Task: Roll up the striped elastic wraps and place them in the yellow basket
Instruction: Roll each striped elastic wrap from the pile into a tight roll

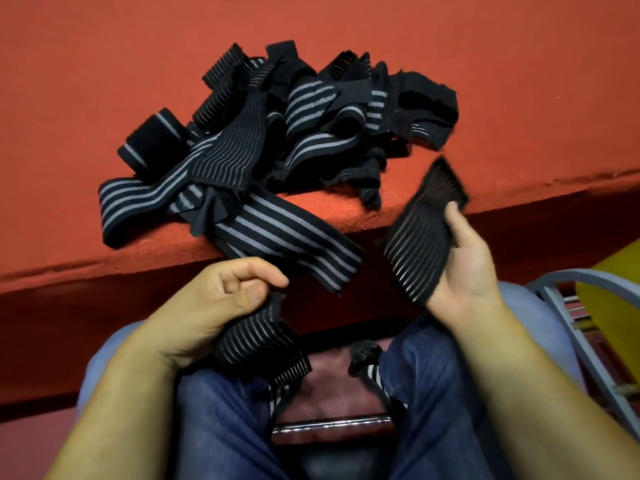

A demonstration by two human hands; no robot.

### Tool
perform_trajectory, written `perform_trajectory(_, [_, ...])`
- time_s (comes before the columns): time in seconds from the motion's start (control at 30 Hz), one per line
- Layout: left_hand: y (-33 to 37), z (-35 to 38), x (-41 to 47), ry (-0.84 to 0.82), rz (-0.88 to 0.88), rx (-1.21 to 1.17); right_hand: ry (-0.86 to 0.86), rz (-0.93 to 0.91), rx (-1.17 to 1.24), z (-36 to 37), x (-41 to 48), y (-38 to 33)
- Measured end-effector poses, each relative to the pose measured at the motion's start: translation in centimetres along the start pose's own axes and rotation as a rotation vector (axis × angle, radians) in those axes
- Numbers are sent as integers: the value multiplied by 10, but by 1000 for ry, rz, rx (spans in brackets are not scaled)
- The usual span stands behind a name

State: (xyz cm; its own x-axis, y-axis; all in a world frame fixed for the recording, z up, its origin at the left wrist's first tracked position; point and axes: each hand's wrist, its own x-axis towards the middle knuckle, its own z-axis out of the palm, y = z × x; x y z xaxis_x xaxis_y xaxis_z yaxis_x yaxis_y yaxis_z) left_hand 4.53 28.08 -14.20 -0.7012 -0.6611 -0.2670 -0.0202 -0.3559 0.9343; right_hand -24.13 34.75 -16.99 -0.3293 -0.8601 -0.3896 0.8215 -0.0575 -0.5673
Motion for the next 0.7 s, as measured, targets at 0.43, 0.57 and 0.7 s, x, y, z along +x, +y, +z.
perform_trajectory(0.43, [-11, 21, 21, 70, 39, 25, -212, 157, -496, 12, -8, 43])
perform_trajectory(0.57, [-12, 24, 25, 241, 94, 53, -219, 143, -615, 15, -9, 48])
perform_trajectory(0.7, [-12, 25, 27, 320, 140, 125, -225, 102, -713, 13, -7, 53])
